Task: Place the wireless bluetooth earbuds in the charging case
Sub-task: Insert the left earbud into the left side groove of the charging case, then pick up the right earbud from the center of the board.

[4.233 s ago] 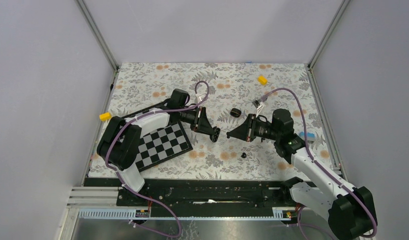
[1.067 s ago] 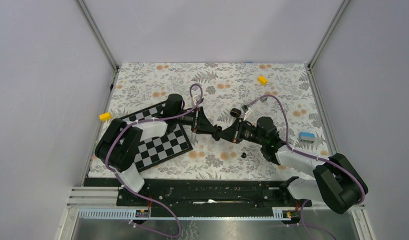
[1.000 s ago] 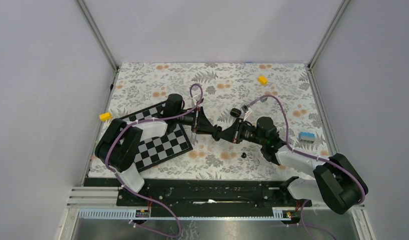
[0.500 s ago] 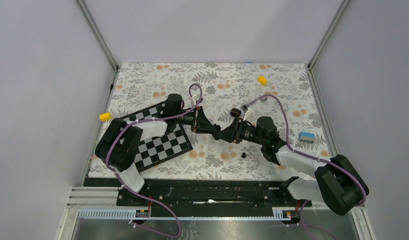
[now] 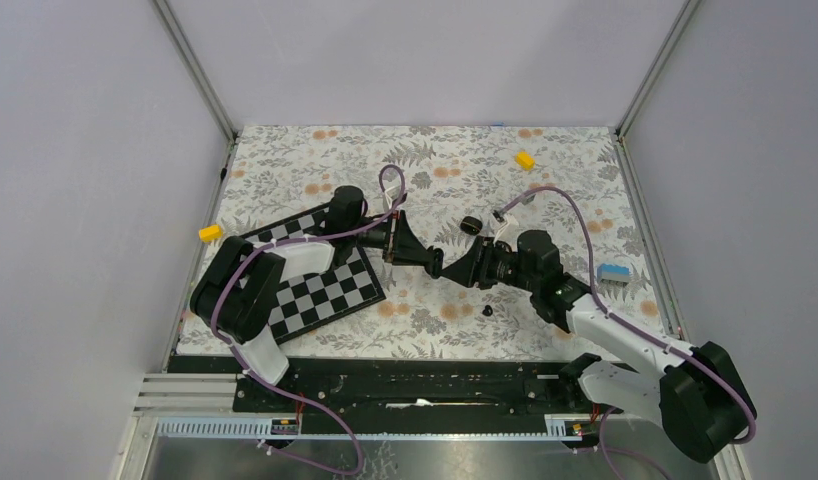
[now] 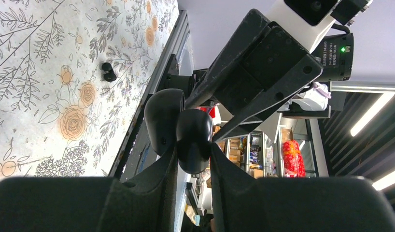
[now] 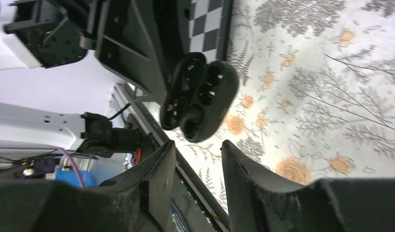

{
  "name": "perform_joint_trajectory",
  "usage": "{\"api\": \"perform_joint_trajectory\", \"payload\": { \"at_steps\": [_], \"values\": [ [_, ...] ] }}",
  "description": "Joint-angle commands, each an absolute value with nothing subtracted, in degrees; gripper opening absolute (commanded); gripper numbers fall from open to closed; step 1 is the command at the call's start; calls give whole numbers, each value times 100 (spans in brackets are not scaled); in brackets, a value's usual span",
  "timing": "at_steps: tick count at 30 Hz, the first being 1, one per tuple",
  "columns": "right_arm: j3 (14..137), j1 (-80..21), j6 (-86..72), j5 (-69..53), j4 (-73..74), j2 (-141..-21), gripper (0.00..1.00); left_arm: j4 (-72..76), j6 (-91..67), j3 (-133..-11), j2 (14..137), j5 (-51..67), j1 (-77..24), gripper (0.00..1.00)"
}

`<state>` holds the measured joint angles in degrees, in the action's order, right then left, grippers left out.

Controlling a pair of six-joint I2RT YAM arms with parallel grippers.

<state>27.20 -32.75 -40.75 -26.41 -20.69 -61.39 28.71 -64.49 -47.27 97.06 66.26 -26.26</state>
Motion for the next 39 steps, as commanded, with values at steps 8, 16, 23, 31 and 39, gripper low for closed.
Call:
{"api": "perform_joint_trajectory", "payload": {
  "at_steps": [8, 16, 23, 31, 39],
  "values": [
    [3183, -3304, -3976, 538, 1200, -5711, 50, 3182, -6344, -4819, 9566, 6847, -2415, 0],
    [2745, -3378, -4461, 1289, 2202, -5910, 50, 718, -4507, -5335, 9492, 6358, -2408, 0],
    [2487, -3467, -4849, 1161, 1881, -6116, 44, 682, -4482, -5409, 9578, 6248, -2410, 0],
    [2487, -3602, -4897, 893, 1418, -6420, 40, 684, -4474, -5399, 9620, 6210, -2417, 0],
    [2533, -3685, -4932, 785, 1200, -6695, 38, 681, -4465, -5344, 9605, 6208, -2413, 0]
  ]
}}
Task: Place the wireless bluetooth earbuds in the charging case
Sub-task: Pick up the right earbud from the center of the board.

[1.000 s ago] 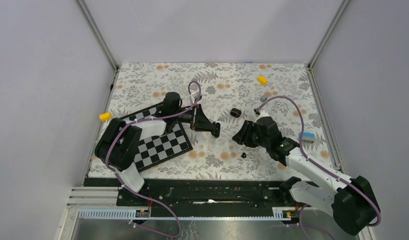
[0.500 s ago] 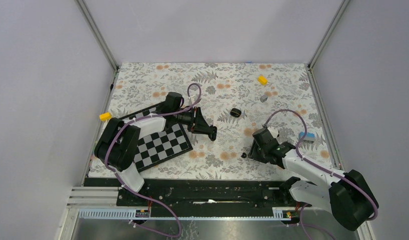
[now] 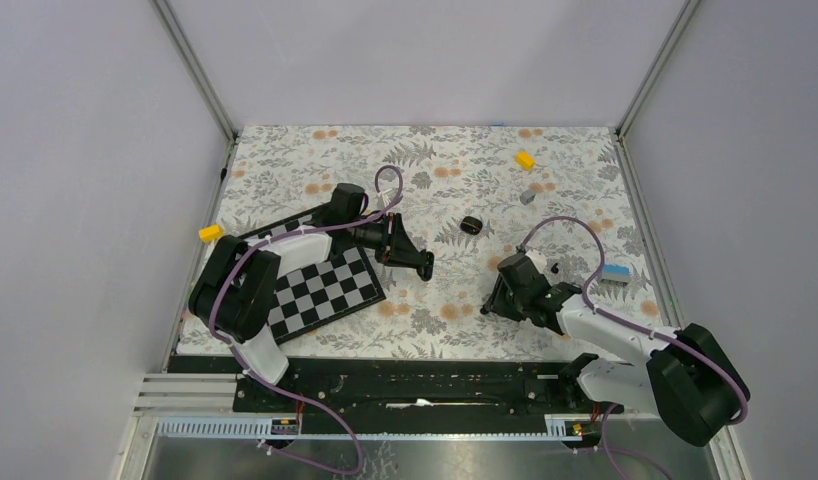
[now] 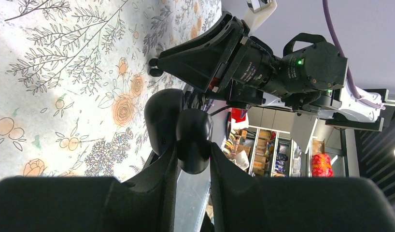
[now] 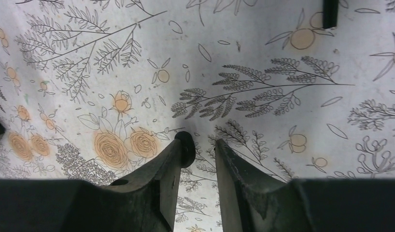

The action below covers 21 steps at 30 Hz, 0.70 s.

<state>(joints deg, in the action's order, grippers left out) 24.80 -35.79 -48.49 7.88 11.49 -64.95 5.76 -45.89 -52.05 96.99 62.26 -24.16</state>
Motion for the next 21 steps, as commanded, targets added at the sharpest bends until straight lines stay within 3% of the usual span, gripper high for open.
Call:
{"api": "perform_joint_trajectory", "payload": {
  "at_steps": [1, 8, 17, 21],
  "values": [
    [2539, -3696, -4945, 811, 1201, -6723, 39, 679, -4465, -5348, 9602, 6201, -2416, 0],
    [2545, -3757, -4983, 806, 1085, -6843, 32, 685, -4458, -5344, 9605, 6203, -2417, 0],
    [2643, -3778, -5022, 843, 1179, -6411, 0, 680, -4374, -5318, 9631, 6241, -2417, 0],
    [2921, -3779, -4693, 908, 1373, -6107, 0, 684, -4206, -5300, 9642, 6378, -2417, 0]
  ]
}}
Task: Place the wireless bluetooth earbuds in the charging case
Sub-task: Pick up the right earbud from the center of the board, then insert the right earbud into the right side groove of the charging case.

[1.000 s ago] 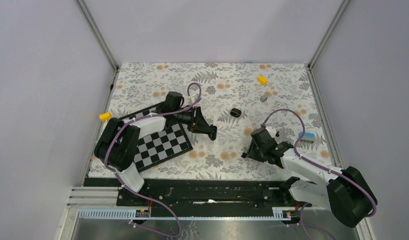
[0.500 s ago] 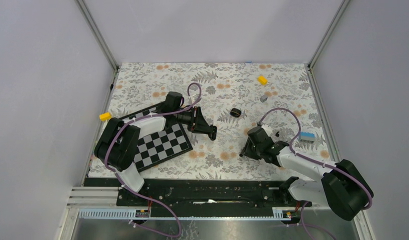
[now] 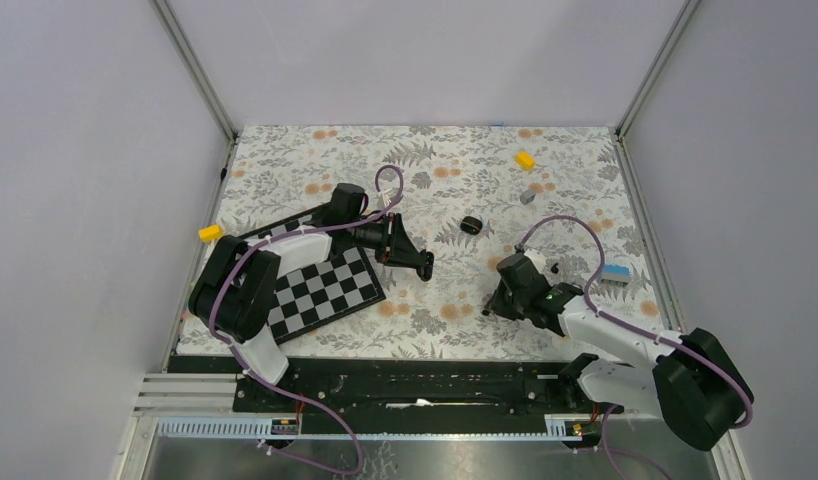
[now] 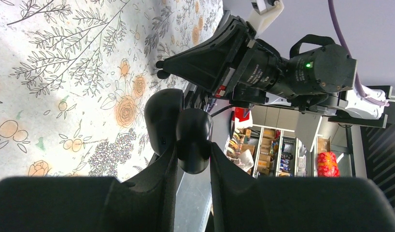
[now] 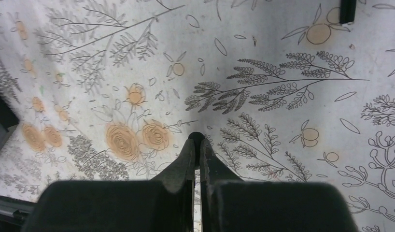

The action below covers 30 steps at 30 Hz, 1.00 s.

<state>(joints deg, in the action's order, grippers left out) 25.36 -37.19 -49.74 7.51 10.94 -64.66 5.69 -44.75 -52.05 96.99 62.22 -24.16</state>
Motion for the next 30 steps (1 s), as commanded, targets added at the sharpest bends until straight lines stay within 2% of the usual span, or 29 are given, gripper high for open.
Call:
{"api": "perform_joint_trajectory", "payload": {
  "at_steps": [1, 6, 13, 23, 30],
  "values": [
    [3011, -3772, -4562, 853, 1316, -5968, 0, 679, -4173, -5304, 9650, 6427, -2424, 0],
    [3306, -3781, -4111, 538, 886, -5406, 0, 677, -3908, -5375, 9548, 6626, -2521, 0],
    [3788, -4210, -3800, 605, 239, -5322, 0, 1094, -3810, -5249, 9294, 6616, -2597, 0],
    [4111, -4524, -4350, 977, -679, -6238, 0, 1081, -3928, -5206, 9281, 6522, -2628, 0],
    [4361, -4570, -4302, 978, -791, -6720, 0, 1081, -3980, -5194, 9249, 6508, -2646, 0]
  ]
}}
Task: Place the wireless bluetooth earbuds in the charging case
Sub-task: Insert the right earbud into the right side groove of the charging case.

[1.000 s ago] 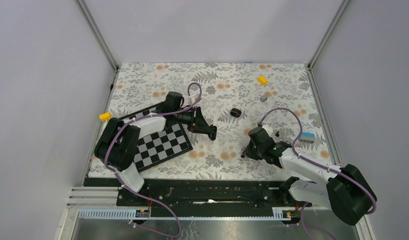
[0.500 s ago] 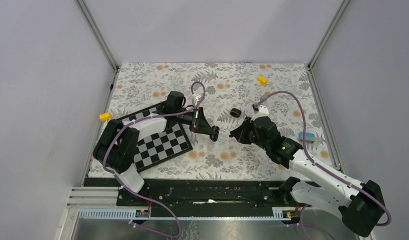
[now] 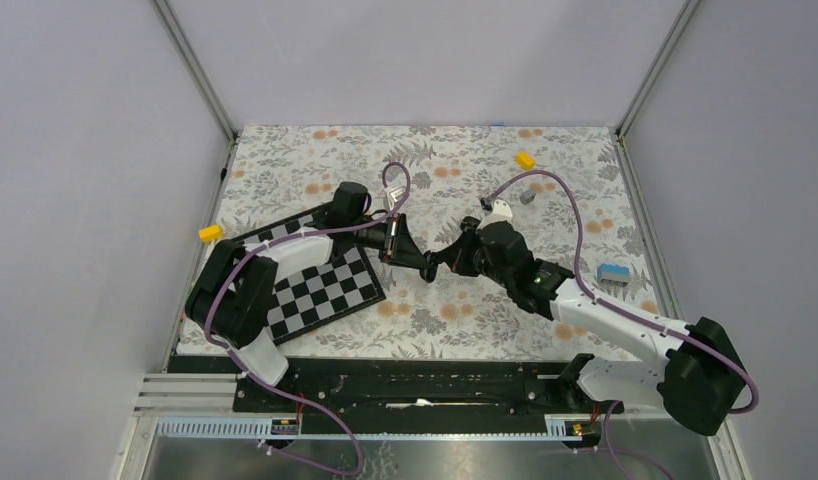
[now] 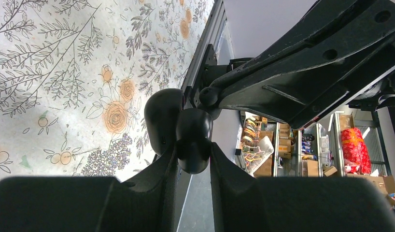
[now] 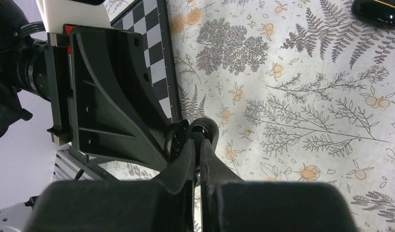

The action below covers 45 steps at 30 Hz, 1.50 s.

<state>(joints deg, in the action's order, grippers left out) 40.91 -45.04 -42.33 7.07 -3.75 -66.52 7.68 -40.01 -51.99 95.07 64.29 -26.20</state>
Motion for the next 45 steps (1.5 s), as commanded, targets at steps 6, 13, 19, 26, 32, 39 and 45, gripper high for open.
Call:
{"api": "perform_joint_trajectory", "payload": {
  "at_steps": [6, 13, 19, 26, 32, 39, 45],
  "values": [
    [4418, -4578, -4259, 1036, -829, -6943, 0, 1081, -3998, -5193, 9251, 6506, -2663, 0],
    [4332, -4629, -4322, 1034, -802, -7051, 0, 1072, -4052, -5212, 9288, 6496, -2663, 0],
    [4290, -4673, -4328, 1104, -782, -7042, 0, 1072, -4061, -5216, 9298, 6479, -2663, 0],
    [4272, -4735, -4350, 1217, -720, -6946, 0, 983, -4041, -5227, 9353, 6381, -2663, 0],
    [4215, -4830, -4411, 1291, -703, -6955, 0, 984, -4096, -5256, 9428, 6316, -2663, 0],
    [4197, -4882, -4395, 1479, -620, -6911, 0, 972, -4096, -5260, 9463, 6321, -2663, 0],
    [4191, -4874, -4386, 1728, -467, -6864, 0, 959, -4078, -5249, 9424, 6336, -2663, 0]
  ]
}}
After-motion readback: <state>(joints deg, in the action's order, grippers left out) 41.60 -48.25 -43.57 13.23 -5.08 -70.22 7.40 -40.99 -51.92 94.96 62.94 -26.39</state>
